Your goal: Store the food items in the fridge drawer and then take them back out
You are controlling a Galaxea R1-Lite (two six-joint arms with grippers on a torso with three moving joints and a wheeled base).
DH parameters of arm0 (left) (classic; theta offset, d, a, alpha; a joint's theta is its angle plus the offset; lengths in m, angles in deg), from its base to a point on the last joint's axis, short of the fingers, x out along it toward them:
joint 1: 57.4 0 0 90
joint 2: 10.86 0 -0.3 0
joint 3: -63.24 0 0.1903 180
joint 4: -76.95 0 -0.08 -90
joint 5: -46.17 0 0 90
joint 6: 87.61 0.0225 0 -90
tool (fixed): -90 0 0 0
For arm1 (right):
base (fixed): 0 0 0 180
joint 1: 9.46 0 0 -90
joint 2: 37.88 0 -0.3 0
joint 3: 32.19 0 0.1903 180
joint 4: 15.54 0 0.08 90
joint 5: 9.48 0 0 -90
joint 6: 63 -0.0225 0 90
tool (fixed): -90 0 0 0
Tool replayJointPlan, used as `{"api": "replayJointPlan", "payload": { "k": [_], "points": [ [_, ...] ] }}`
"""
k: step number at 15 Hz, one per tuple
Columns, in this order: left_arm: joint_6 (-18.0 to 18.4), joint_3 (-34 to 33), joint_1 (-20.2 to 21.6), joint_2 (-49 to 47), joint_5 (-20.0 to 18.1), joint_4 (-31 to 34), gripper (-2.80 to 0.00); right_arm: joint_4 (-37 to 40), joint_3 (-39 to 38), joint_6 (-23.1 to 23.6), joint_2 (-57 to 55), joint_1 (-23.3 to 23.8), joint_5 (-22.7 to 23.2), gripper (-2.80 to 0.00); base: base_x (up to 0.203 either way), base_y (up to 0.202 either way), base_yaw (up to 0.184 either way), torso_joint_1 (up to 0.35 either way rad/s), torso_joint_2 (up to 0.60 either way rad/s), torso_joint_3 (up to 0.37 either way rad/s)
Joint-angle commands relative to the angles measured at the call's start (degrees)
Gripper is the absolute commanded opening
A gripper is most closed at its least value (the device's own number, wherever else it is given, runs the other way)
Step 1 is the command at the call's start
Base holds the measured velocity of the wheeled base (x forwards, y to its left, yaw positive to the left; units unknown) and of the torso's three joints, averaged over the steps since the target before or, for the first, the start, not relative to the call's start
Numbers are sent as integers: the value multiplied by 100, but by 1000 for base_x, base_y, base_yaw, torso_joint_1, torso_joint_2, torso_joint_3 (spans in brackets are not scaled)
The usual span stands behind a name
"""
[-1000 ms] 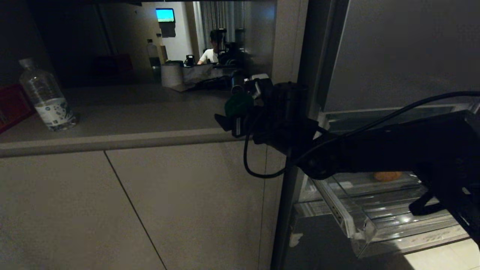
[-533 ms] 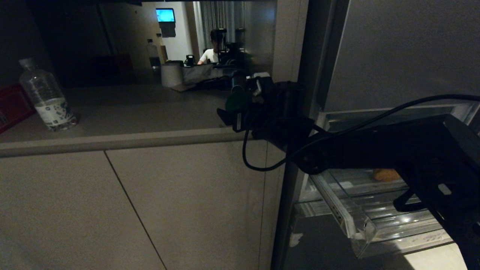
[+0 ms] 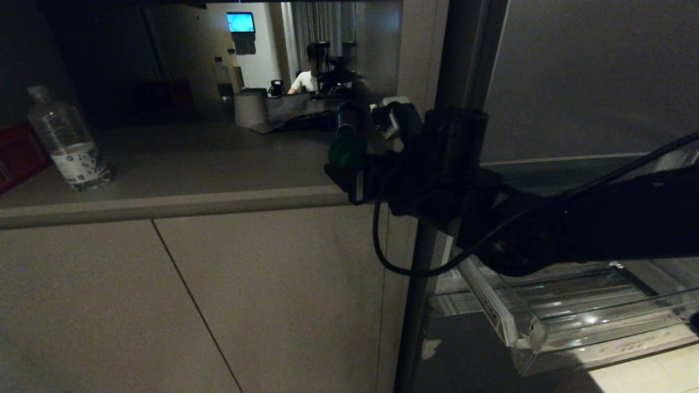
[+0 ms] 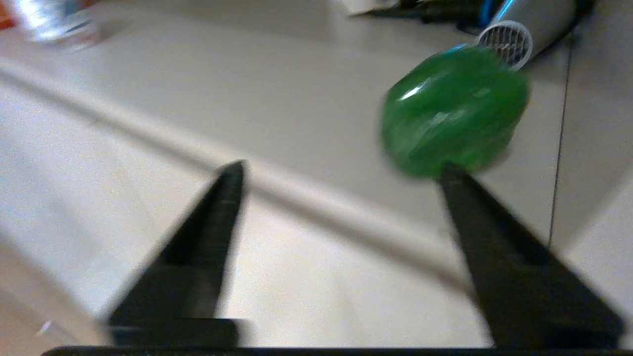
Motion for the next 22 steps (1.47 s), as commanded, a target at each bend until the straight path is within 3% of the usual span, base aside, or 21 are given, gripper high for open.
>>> {"api": "replayJointPlan", "payload": {
  "k": [1, 5, 7, 9, 12, 13, 17, 22],
  "points": [
    [-3, 0, 2, -2, 2, 3, -280, 8, -851, -4, 887, -109, -9, -280, 0, 0, 0, 0, 0, 0],
    [-3, 0, 2, -2, 2, 3, -280, 742, -2479, -39, 2248, -87, -150, -280, 0, 0, 0, 0, 0, 0],
    [-3, 0, 2, -2, 2, 3, -280, 1476, -3123, -55, 3011, 167, -561, -280, 0, 0, 0, 0, 0, 0],
    [-3, 0, 2, -2, 2, 3, -280, 2378, -3557, -104, 3623, 922, -949, -280, 0, 0, 0, 0, 0, 0],
    [-3, 0, 2, -2, 2, 3, -280, 3172, -3918, -234, 4095, 2380, -1089, -280, 0, 0, 0, 0, 0, 0],
    [-3, 0, 2, -2, 2, 3, -280, 3271, -4054, -209, 4193, 2792, -1101, 0, 0, 0, 0, 0, 0, 0],
    [-3, 0, 2, -2, 2, 3, -280, 3330, -4154, -140, 3922, 3900, -1105, 0, 0, 0, 0, 0, 0, 0],
    [-3, 0, 2, -2, 2, 3, -280, 2761, -3836, -50, 2493, 4700, -856, 0, 0, 0, 0, 0, 0, 0]
  ]
}}
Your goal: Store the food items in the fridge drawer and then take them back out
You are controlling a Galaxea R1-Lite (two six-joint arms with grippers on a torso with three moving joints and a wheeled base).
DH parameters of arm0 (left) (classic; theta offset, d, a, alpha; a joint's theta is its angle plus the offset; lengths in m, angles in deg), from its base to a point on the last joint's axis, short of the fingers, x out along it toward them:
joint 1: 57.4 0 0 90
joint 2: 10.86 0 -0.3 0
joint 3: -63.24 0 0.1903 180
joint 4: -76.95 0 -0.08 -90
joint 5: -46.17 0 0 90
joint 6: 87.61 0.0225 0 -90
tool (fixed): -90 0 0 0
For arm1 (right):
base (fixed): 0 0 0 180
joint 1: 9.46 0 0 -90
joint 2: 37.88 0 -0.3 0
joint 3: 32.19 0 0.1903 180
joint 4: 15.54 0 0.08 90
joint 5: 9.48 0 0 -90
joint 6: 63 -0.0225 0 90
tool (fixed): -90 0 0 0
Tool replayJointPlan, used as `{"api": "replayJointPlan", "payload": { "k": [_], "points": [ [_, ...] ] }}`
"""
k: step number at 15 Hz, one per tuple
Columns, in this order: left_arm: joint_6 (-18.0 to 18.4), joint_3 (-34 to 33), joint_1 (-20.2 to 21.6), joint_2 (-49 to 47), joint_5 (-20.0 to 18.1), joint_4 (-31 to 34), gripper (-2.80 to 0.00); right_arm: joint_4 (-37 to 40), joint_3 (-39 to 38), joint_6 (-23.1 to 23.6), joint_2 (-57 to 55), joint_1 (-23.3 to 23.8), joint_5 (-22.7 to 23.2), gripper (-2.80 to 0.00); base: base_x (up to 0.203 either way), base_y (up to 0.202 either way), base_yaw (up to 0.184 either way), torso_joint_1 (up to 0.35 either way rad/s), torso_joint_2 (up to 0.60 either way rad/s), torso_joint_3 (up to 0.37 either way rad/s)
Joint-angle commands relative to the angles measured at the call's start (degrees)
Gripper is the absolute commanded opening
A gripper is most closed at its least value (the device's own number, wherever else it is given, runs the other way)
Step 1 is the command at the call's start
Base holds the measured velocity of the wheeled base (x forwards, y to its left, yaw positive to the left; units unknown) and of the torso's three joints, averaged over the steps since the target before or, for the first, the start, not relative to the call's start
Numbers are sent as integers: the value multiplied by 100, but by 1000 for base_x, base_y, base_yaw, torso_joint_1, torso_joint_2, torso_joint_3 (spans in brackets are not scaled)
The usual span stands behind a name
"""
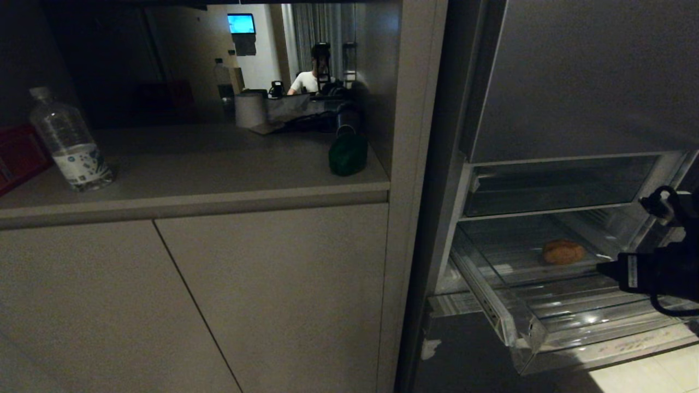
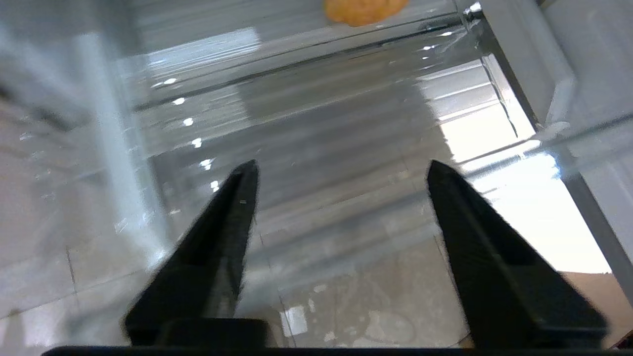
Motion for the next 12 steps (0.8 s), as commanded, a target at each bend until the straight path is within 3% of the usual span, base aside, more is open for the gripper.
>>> {"api": "replayJointPlan", "payload": {
  "k": [1, 6, 12],
  "points": [
    [-5, 0, 0, -2, 2, 2, -280, -356, 246, 43, -1066, 276, 46, 0, 0, 0, 0, 0, 0, 0],
    [-5, 0, 0, -2, 2, 2, -280, -824, 1266, 98, -2531, 476, 215, 0, 0, 0, 0, 0, 0, 0],
    [-5, 0, 0, -2, 2, 2, -280, -976, 2502, 517, -3774, 862, 307, 0, 0, 0, 0, 0, 0, 0]
  ]
}}
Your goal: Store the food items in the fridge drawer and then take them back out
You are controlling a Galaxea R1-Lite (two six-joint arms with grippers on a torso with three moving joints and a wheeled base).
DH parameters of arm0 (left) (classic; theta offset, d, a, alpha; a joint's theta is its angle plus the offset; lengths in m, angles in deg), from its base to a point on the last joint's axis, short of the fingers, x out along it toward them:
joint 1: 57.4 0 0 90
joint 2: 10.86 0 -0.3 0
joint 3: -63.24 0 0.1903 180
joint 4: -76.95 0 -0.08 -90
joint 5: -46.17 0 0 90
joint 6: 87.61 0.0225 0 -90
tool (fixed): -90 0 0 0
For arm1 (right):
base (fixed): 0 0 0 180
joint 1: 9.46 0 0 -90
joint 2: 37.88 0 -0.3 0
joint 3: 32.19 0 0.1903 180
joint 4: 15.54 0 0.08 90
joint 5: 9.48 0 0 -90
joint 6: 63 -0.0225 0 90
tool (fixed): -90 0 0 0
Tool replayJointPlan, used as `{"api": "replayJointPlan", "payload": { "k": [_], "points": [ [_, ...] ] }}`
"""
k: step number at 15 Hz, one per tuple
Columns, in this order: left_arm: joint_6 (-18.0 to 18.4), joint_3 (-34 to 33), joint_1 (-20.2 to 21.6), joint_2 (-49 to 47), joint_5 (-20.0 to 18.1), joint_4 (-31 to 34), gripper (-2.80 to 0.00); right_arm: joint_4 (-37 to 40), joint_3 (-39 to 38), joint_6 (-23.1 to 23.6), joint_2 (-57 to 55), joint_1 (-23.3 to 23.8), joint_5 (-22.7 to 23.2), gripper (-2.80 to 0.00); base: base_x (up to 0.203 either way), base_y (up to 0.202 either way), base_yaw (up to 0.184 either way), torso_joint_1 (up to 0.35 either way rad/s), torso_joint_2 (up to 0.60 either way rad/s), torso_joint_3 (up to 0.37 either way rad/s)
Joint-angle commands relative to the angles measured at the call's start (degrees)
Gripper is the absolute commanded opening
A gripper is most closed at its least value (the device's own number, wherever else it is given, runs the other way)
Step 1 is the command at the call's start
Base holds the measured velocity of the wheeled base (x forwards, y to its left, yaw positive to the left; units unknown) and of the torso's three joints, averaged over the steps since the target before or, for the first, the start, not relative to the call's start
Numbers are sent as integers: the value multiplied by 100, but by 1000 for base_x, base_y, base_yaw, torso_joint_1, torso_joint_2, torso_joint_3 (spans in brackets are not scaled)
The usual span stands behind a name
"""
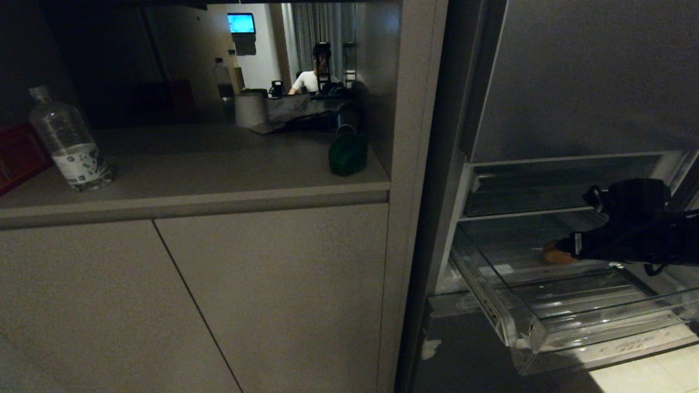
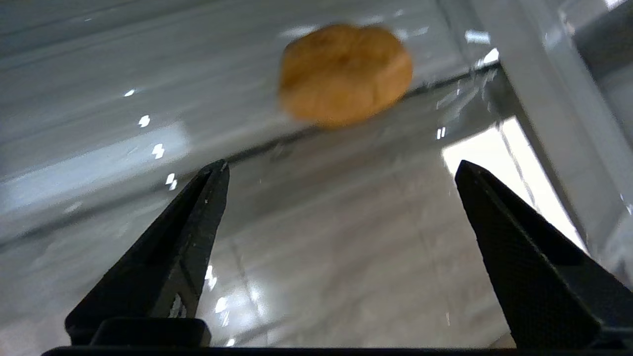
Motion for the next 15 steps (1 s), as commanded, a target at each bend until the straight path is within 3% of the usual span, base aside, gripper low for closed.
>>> {"api": "replayJointPlan", "payload": {
  "k": [1, 8, 15],
  "points": [
    [-3, 0, 2, -2, 2, 2, -280, -15, 403, 71, -583, 134, 1, 0, 0, 0, 0, 0, 0, 0],
    [-3, 0, 2, -2, 2, 2, -280, -23, 1308, 94, -1401, 276, 427, 0, 0, 0, 0, 0, 0, 0],
    [-3, 0, 2, -2, 2, 2, -280, -23, 1637, 66, -1796, 293, 451, 0, 0, 0, 0, 0, 0, 0]
  ]
}}
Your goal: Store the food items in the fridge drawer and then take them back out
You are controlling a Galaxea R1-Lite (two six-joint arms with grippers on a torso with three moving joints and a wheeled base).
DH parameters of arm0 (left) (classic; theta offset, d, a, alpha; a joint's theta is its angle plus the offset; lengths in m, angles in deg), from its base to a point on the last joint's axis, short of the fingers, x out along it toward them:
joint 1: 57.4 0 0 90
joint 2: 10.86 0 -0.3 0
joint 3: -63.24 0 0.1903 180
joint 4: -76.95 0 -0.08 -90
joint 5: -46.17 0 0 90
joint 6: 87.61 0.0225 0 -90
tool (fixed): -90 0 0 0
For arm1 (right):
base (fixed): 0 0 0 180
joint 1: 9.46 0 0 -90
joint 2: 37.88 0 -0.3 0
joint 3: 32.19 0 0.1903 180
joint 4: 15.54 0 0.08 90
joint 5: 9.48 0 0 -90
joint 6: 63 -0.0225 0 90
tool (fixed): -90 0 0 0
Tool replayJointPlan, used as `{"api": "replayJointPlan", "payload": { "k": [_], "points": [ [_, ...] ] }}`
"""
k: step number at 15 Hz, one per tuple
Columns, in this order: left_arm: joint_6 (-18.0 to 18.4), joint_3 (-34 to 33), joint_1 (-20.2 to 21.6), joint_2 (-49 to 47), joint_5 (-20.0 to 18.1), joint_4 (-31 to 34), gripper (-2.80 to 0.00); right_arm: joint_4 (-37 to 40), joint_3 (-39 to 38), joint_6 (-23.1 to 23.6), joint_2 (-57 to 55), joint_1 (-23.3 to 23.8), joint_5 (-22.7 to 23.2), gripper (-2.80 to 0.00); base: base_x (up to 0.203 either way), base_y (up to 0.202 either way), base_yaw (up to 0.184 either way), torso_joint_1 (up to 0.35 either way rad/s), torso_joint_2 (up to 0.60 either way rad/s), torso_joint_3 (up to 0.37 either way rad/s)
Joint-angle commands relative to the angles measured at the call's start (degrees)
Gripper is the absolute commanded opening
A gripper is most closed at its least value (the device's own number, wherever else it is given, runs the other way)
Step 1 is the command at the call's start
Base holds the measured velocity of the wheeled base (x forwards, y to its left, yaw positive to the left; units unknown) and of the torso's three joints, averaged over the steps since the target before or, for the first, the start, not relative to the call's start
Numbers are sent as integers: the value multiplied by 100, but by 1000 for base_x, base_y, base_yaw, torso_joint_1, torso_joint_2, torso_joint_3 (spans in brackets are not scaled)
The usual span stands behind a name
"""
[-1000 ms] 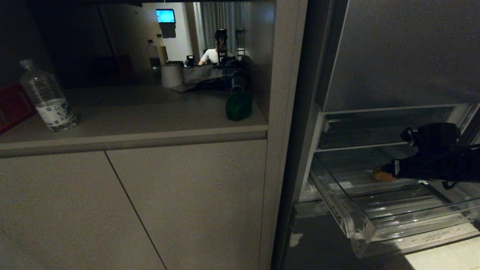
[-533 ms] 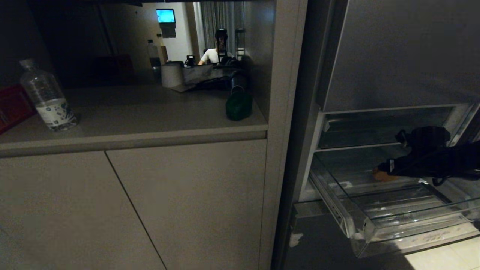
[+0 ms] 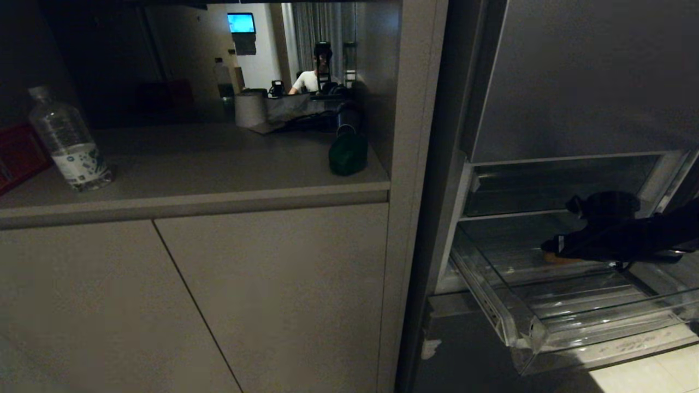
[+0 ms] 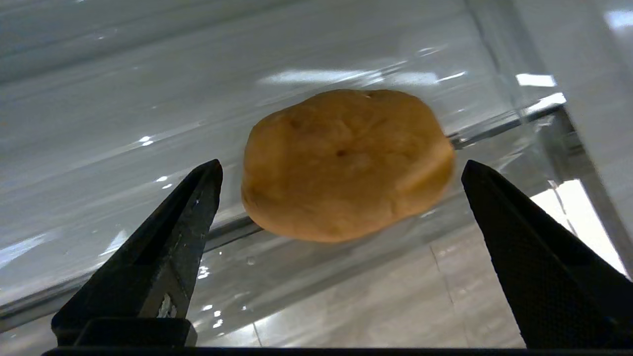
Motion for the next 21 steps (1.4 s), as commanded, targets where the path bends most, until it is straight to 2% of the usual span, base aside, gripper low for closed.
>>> {"api": "replayJointPlan", "payload": {
  "k": [1, 14, 20, 21],
  "points": [
    [-2, 0, 0, -2, 2, 3, -280, -11, 33, 0, -119, 10, 1, 0, 0, 0, 0, 0, 0, 0],
    [-2, 0, 0, -2, 2, 3, -280, -37, 627, 9, -616, 10, 3, 0, 0, 0, 0, 0, 0, 0],
    [-2, 0, 0, -2, 2, 3, -280, -37, 652, 18, -684, 19, 3, 0, 0, 0, 0, 0, 0, 0],
    [-2, 0, 0, -2, 2, 3, -280, -37, 702, 15, -684, 19, 3, -280, 0, 0, 0, 0, 0, 0]
  ]
}}
